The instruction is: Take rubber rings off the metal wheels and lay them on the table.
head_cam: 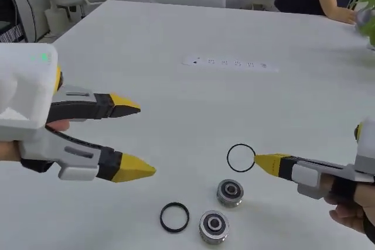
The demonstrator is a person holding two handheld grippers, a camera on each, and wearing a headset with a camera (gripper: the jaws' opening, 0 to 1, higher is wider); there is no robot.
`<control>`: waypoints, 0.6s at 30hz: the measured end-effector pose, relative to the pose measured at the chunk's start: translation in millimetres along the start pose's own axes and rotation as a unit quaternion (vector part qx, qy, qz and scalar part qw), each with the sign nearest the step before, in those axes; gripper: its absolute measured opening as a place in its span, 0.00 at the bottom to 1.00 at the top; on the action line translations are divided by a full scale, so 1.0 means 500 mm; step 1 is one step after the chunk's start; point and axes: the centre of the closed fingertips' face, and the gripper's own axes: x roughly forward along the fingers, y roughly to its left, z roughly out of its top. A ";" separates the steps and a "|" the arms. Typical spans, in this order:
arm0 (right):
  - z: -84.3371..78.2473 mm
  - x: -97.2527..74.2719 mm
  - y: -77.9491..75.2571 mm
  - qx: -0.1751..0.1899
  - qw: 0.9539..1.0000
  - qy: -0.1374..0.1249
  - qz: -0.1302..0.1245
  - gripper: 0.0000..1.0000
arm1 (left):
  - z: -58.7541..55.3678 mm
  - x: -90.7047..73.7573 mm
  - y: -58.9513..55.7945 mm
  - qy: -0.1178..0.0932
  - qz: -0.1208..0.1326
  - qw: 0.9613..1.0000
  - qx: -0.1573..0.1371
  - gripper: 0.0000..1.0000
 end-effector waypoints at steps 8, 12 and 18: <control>0.032 -0.019 0.000 0.010 0.999 -0.031 -0.004 0.00 | -0.024 -0.032 -0.014 0.008 0.023 1.000 -0.008 0.64; 0.044 -0.031 0.004 0.013 0.999 -0.041 -0.002 0.00 | -0.041 -0.040 -0.023 0.013 0.030 0.999 -0.018 0.66; 0.062 -0.042 0.019 0.000 0.999 -0.048 0.002 0.00 | -0.056 -0.049 -0.044 0.015 0.036 0.999 -0.032 0.68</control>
